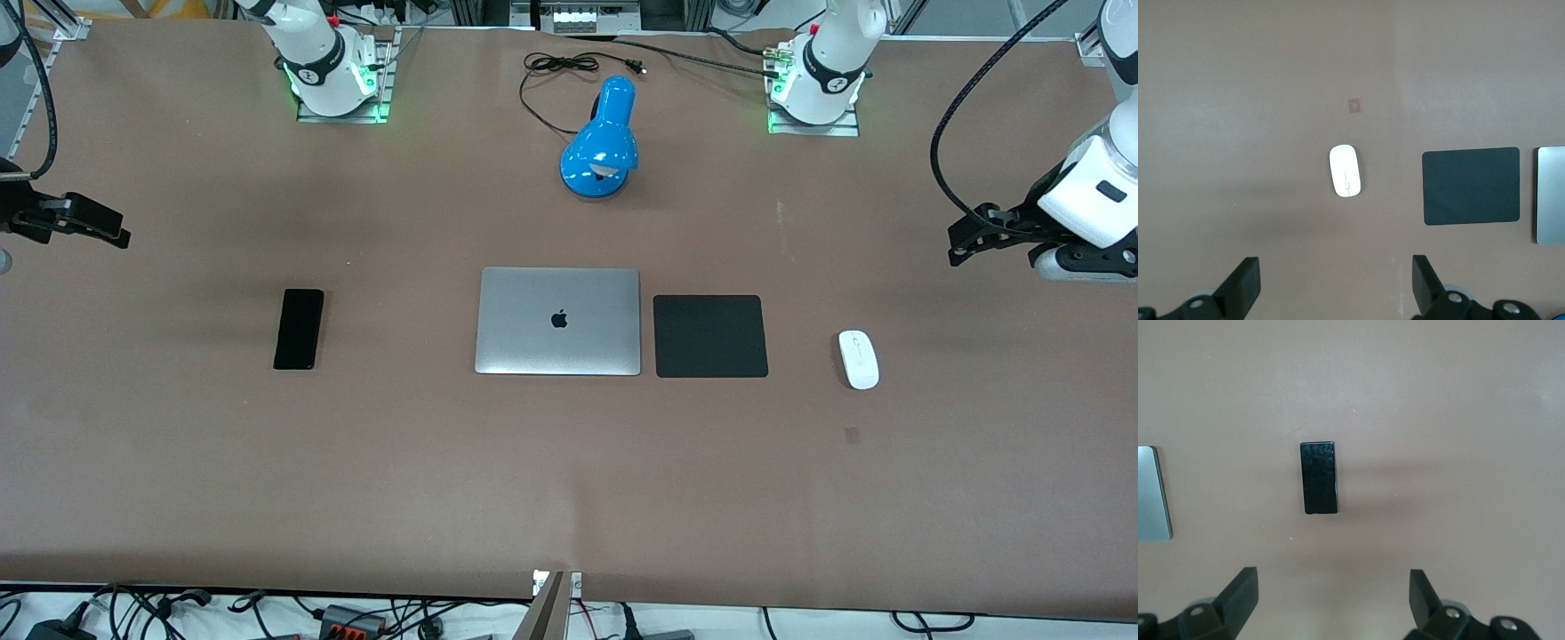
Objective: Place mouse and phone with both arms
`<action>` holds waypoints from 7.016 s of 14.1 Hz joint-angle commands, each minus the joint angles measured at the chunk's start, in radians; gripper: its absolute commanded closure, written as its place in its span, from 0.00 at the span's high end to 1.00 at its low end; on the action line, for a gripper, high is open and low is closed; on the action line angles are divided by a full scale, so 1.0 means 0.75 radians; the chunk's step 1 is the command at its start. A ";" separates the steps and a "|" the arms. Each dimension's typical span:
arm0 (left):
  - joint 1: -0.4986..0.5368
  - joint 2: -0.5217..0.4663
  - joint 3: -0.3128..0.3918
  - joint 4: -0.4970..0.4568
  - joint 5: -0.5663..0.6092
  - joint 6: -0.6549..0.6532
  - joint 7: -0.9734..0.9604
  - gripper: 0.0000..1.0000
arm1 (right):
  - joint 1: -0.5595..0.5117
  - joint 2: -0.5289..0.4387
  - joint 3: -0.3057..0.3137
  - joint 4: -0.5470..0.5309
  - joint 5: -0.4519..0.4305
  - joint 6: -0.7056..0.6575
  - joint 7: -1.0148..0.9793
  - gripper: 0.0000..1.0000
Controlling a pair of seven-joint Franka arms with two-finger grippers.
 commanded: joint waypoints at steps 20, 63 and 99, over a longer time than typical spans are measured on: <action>0.073 0.536 0.013 -0.048 0.011 0.352 0.007 1.00 | 0.059 0.081 0.034 -0.939 -0.012 1.174 0.008 1.00; -0.418 0.680 -0.075 -0.500 0.109 1.183 -0.569 0.37 | 0.429 0.428 0.123 -0.811 -0.006 1.369 0.496 0.00; -0.121 -0.064 0.133 -0.003 -0.073 -0.156 0.028 1.00 | 0.026 -0.021 -0.048 -0.029 -0.010 0.013 -0.008 1.00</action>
